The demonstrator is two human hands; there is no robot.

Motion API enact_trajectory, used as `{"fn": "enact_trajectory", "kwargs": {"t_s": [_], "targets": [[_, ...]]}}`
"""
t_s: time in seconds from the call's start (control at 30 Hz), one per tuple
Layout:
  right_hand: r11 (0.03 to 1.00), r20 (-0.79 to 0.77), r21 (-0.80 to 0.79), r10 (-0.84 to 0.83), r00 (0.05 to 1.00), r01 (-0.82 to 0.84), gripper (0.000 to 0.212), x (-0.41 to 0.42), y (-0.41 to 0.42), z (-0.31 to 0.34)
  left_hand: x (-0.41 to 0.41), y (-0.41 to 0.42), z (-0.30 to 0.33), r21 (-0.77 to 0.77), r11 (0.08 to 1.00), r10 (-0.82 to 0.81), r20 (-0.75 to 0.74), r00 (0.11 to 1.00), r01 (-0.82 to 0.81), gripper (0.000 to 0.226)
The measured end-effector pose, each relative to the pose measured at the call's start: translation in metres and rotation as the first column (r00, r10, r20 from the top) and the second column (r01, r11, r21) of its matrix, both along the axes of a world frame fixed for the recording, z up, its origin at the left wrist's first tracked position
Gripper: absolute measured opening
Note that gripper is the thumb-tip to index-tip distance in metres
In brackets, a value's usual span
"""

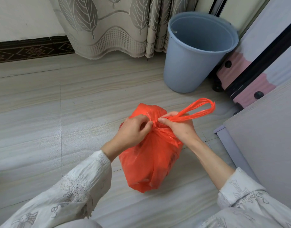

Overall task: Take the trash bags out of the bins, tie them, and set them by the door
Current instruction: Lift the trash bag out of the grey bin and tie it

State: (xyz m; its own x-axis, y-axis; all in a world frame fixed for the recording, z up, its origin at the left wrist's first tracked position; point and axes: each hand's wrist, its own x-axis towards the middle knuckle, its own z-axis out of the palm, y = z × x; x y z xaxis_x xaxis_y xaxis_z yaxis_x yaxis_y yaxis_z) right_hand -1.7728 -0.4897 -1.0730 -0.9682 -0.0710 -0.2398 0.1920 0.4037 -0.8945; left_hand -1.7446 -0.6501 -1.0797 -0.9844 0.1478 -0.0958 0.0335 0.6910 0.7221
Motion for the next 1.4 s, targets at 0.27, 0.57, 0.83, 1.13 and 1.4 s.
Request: {"fn": "enact_trajectory", "kwargs": {"t_s": [0.27, 0.57, 0.83, 1.13, 1.4], "targets": [[0.915, 0.03, 0.371, -0.183, 0.983, 0.159, 0.017, -0.014, 0.014, -0.001, 0.001, 0.014, 0.006, -0.154, 0.965, -0.233, -0.127, 0.964, 0.213, 0.024], [0.918, 0.05, 0.299, -0.289, 0.956, 0.262, 0.015, -0.033, 0.018, 0.008, 0.002, 0.023, 0.018, -0.011, 0.97, -0.241, -0.192, 0.951, 0.243, 0.025], [0.935, 0.105, 0.157, -0.338, 0.935, 0.32, 0.029, -0.048, 0.018, -0.001, 0.001, 0.018, 0.02, 0.091, 0.979, -0.178, -0.066, 0.982, 0.184, 0.021], [0.976, 0.374, -0.062, -0.173, 0.911, 0.21, 0.016, -0.015, 0.038, 0.055, 0.01, -0.002, 0.034, 0.051, 0.996, 0.053, 0.29, 0.955, -0.071, 0.026], [0.949, 0.6, -0.13, -0.155, 0.785, 0.287, 0.019, 0.014, 0.042, 0.193, -0.008, 0.01, 0.183, -0.03, 0.999, -0.004, 0.54, 0.842, 0.023, 0.026]]}}
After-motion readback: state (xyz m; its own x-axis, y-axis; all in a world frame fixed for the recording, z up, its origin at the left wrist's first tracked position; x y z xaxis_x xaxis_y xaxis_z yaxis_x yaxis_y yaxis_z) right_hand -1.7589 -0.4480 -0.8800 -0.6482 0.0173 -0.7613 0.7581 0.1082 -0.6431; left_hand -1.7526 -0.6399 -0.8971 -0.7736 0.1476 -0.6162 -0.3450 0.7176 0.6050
